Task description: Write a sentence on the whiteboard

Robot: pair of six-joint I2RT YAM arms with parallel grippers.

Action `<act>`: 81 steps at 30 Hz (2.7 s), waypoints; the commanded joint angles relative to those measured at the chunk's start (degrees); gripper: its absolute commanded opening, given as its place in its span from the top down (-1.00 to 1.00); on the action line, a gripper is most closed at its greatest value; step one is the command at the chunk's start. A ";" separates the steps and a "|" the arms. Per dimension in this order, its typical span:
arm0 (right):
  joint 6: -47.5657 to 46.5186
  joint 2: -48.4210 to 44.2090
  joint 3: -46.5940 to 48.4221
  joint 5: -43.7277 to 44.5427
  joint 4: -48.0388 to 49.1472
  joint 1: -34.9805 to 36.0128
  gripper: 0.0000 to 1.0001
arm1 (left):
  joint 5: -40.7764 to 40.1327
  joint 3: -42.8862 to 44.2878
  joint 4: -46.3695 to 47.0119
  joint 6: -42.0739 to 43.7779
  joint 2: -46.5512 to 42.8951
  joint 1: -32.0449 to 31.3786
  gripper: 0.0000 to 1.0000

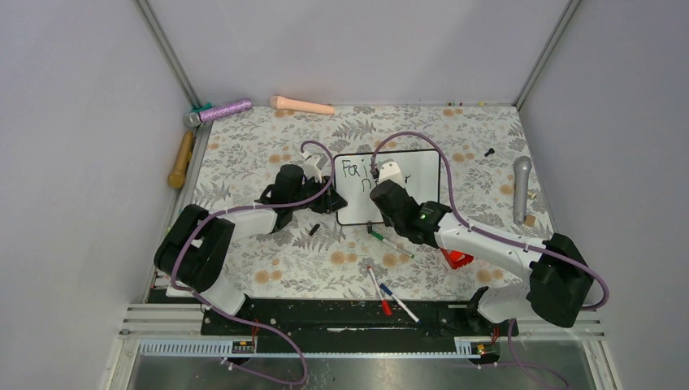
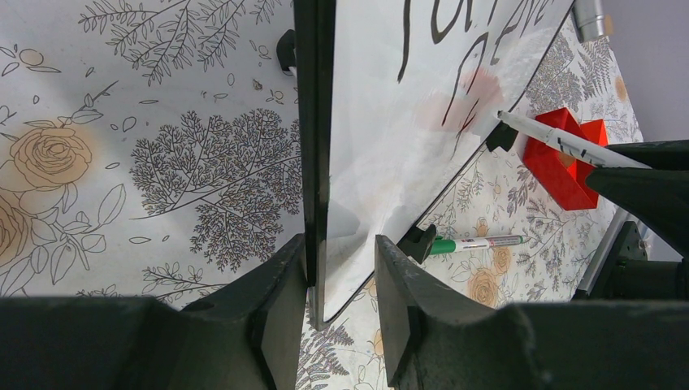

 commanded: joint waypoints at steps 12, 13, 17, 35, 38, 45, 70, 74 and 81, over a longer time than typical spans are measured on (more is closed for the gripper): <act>0.21 3.34 3.49 2.71 0.01 -0.09 1.00 | 0.16 1.21 1.73 1.04 -1.06 -0.12 0.31; 0.22 3.49 3.58 2.76 -0.01 -0.10 1.00 | 0.24 1.15 1.73 1.04 -1.07 -0.13 0.31; -0.02 3.98 4.09 2.65 -0.08 -0.09 1.00 | 0.06 1.20 1.65 1.13 -1.05 -0.11 0.31; -0.74 3.90 3.07 -1.99 0.76 -0.03 1.00 | -0.21 1.19 1.30 1.40 -1.15 -0.13 0.33; -0.59 3.56 2.38 -2.45 0.56 -0.11 1.00 | -0.24 1.36 1.21 1.48 -1.09 -0.11 0.33; -0.68 2.58 1.27 -2.30 -0.71 -0.03 1.00 | -0.47 1.37 1.03 1.66 -1.26 -0.12 0.34; -2.60 4.80 5.98 2.77 -3.34 -0.18 1.00 | -0.72 1.25 0.69 1.92 -1.60 -0.12 0.35; -2.60 5.04 6.50 2.46 -3.29 -0.19 1.00 | -0.62 1.23 0.61 1.92 -1.48 -0.13 0.34; -2.17 4.87 5.46 2.68 -3.65 -0.29 1.00 | -0.66 1.32 0.59 1.92 -1.44 -0.12 0.35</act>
